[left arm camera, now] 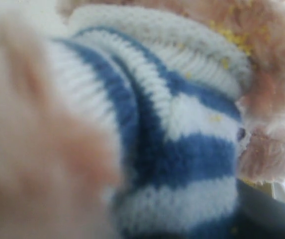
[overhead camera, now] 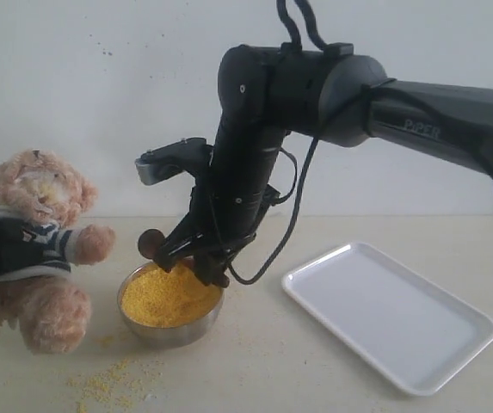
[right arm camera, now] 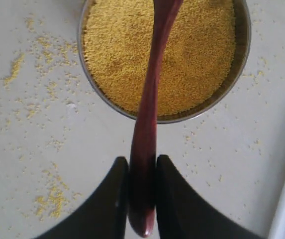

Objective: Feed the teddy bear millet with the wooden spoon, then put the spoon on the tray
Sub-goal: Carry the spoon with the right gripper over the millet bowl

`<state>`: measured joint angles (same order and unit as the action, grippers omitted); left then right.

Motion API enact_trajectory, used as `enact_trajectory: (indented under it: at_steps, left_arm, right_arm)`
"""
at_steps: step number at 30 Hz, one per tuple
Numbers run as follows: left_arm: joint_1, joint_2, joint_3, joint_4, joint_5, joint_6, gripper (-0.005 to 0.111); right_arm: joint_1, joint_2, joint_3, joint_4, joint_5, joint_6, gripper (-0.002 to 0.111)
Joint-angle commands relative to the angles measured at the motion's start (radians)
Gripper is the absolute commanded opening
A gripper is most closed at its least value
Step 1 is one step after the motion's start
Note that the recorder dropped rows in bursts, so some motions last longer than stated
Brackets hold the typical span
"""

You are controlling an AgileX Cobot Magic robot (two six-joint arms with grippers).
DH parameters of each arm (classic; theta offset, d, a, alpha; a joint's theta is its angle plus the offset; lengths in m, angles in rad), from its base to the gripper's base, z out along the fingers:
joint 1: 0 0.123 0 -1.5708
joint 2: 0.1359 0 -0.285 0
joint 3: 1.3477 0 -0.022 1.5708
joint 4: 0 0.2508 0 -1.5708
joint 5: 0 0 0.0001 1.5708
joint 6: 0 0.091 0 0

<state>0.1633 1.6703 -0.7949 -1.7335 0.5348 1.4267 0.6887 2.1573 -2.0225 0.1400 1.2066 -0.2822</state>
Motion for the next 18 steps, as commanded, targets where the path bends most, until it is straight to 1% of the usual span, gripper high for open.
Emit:
enact_trajectory:
  at_steps: [1,5,7,8,10,13,18]
  left_arm:
    - [0.006,-0.002,-0.007,-0.011,-0.008,-0.009,0.004]
    - [0.006,0.000,-0.007,-0.011,-0.066,0.004,0.004]
    - [0.006,0.000,-0.007,-0.011,-0.052,0.004,0.004]
    - [0.006,0.002,-0.007,-0.011,-0.039,0.004,0.004]
    - [0.006,0.002,-0.007,-0.011,-0.031,0.004,0.004]
    - [0.006,0.002,-0.007,-0.011,-0.031,0.007,0.004]
    - [0.006,0.002,-0.007,-0.011,-0.031,0.007,0.004]
  right_arm:
    - [0.009,0.004,-0.024,-0.083,0.014,0.013,0.000]
    - [0.009,0.033,-0.024,-0.223,0.014,0.029,0.000]
    - [0.009,0.038,-0.024,-0.189,0.014,0.031,0.000]
    - [0.011,0.038,-0.024,-0.126,0.014,0.028,0.000]
    - [0.019,0.038,-0.024,-0.076,0.014,0.014,0.000]
    - [0.042,0.038,-0.024,-0.110,0.014,0.010,0.000]
    - [0.052,0.040,-0.024,-0.101,0.014,0.010,0.000]
